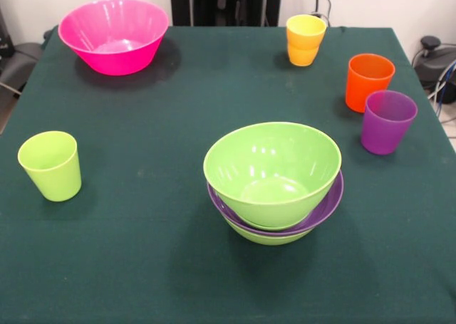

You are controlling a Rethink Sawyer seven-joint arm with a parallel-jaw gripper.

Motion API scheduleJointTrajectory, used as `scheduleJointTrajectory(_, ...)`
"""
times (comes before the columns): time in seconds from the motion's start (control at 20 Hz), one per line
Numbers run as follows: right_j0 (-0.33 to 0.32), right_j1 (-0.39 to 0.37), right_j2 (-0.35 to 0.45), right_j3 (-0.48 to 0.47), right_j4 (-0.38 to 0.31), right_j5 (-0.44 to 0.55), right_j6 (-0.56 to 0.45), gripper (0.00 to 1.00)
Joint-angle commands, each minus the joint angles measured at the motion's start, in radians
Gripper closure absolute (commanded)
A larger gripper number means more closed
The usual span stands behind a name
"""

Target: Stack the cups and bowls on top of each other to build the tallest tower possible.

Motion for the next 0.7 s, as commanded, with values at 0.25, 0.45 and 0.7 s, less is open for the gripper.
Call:
scheduleJointTrajectory(0.25,-0.049,-0.001,0.102,-0.129,-0.018,0.160,0.042,0.00)
scheduleJointTrajectory(0.45,-0.020,-0.026,0.098,-0.170,0.013,0.228,0.034,0.00)
scheduleJointTrajectory(0.7,0.012,-0.029,0.096,-0.230,0.036,0.297,0.042,0.00)
